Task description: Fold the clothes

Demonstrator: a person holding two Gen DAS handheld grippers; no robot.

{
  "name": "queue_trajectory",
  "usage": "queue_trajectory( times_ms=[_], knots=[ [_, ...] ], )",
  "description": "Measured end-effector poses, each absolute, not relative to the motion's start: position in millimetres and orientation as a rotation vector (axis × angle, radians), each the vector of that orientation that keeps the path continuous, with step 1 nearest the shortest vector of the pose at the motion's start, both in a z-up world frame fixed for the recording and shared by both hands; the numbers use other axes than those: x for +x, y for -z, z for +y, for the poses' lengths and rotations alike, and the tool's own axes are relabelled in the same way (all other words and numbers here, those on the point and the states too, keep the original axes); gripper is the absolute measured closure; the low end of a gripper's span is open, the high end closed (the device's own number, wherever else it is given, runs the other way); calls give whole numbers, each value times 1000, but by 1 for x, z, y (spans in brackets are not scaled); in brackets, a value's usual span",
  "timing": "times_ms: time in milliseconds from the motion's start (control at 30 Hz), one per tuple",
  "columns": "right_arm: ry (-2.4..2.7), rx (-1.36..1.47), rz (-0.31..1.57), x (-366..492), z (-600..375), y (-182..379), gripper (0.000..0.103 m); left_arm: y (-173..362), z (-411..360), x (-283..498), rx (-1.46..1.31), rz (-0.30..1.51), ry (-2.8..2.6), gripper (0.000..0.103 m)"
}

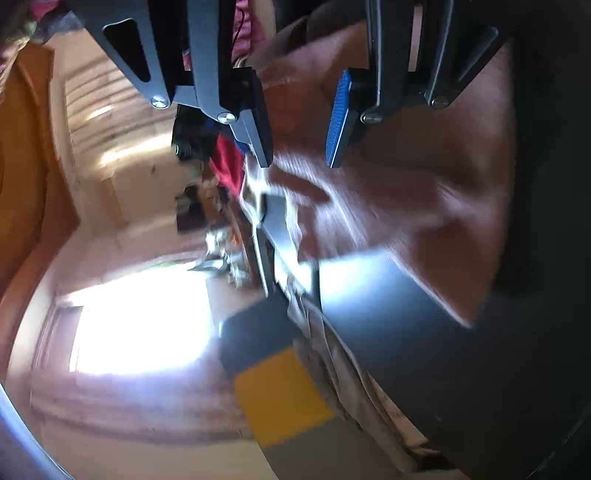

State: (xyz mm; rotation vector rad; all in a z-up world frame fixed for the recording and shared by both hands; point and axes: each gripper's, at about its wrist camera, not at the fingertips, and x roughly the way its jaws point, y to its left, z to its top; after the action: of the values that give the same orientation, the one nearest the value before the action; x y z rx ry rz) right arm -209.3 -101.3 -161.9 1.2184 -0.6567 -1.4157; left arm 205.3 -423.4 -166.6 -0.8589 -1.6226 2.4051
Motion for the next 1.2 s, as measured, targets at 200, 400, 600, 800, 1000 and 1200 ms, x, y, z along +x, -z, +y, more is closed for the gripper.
queue_trajectory(
  times_ms=[200, 400, 600, 800, 1000, 1200],
  knots=[
    [1397, 1234, -731, -225, -144, 175, 14, 192, -408, 194, -934, -1669, -2304, 74],
    [1493, 1092, -871, -259, -147, 153, 12, 169, -432, 145, -628, -1721, -2254, 72],
    [1668, 1107, -707, -254, -121, 133, 12, 143, -493, 174, -520, -1821, -2590, 68],
    [1884, 1126, -156, -223, -85, 120, 12, 146, -506, 245, -861, -1639, -2856, 66],
    [1961, 1139, 100, -227, -68, 127, 12, 170, -492, 268, -1078, -1539, -2867, 57],
    [1929, 1179, 319, -231, -109, 143, 46, 157, -468, 240, -1139, -1248, -2944, 53]
  ],
)
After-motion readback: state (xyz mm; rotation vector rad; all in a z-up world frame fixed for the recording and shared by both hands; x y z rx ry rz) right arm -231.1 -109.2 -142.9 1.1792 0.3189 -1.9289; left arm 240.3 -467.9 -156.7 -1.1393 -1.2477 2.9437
